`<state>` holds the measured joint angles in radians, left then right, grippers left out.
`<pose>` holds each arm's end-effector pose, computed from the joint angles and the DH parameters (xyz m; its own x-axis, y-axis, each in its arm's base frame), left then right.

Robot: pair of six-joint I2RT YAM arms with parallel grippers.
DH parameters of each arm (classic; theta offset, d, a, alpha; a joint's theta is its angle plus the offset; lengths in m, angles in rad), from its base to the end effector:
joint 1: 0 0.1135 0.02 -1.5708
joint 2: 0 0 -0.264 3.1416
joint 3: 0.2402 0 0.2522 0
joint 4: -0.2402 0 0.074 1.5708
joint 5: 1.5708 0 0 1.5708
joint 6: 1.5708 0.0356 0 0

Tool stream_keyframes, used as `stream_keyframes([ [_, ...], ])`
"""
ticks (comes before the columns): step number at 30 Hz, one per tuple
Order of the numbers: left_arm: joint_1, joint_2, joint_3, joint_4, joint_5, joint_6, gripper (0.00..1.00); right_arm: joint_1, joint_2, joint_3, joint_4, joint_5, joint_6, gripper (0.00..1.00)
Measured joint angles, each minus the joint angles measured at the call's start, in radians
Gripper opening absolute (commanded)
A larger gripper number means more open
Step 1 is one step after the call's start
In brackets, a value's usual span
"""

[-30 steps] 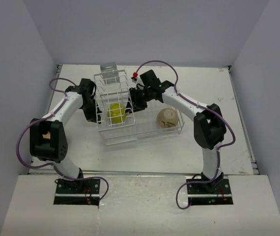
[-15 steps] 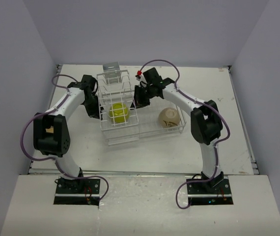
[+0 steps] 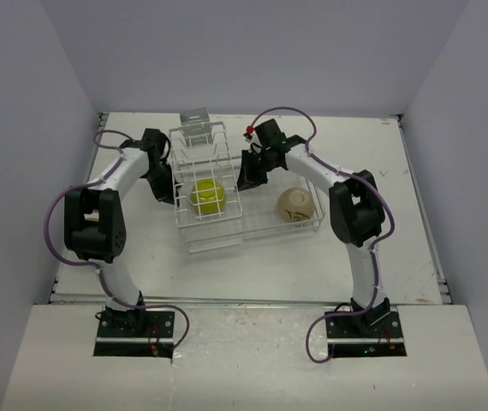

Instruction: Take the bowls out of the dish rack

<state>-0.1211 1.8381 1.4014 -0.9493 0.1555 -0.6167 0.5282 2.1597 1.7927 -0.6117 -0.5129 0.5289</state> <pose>0.3539 -0.0486 0.2116 -0.8814 -0.4683 -0.0619 -0.4439 0.8659 -0.2305 0.4018 0.2547 0.2140 -0.9597 -0.0509 -0.2764 -0.2217 0.7416 0.6331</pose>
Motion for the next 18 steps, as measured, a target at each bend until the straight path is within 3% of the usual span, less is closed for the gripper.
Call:
stream_keyframes([
  [18,0.016,0.026,0.029,0.029,0.101,-0.019,0.0,0.027,0.166,0.147,0.071,-0.034,0.103,0.0],
])
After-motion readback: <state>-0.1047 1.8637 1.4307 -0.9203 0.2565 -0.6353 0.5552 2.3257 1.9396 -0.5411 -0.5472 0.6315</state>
